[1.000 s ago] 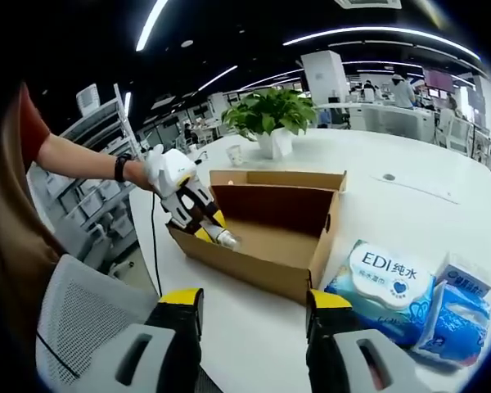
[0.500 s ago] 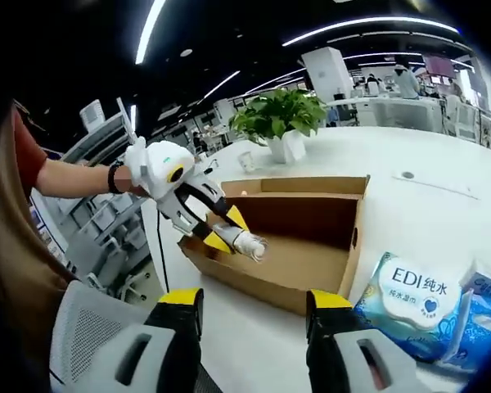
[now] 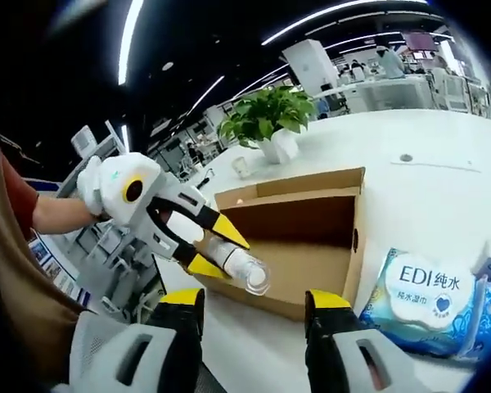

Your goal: Operate the shoe box by opening the lid, removing the specified soft item, and placing it in the target area until the item is outside and the box remains undamaged.

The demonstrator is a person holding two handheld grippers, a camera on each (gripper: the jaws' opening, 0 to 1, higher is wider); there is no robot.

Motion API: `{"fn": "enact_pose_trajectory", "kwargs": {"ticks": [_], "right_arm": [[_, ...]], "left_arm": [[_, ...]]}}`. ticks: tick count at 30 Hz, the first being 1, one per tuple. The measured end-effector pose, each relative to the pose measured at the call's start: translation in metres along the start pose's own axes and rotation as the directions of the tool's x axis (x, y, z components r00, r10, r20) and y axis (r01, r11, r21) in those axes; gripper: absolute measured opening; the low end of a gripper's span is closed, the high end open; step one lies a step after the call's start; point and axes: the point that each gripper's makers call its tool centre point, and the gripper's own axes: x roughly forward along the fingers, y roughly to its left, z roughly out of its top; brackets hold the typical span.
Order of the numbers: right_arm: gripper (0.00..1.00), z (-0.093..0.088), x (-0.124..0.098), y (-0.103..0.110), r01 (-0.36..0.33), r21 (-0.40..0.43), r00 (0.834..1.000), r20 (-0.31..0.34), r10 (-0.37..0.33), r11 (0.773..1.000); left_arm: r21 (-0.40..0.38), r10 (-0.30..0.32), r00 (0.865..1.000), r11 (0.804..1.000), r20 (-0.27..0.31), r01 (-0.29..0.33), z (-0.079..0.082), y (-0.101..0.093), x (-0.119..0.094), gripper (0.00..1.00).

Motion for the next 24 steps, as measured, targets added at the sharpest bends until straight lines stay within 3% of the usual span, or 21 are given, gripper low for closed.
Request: {"fn": "enact_pose_trajectory", "kwargs": {"ticks": [13, 24], "right_arm": [[0.44, -0.001, 0.009, 0.007, -0.086, 0.191, 0.996, 0.037, 0.081, 0.978], [0.29, -0.005, 0.012, 0.004, -0.084, 0.268, 0.996, 0.034, 0.078, 0.960]], "left_arm": [[0.051, 0.014, 1.000, 0.999, 0.028, -0.016, 0.018, -0.011, 0.008, 0.20], [0.080, 0.027, 0.999, 0.996, 0.035, -0.030, 0.026, -0.012, 0.012, 0.20]]}}
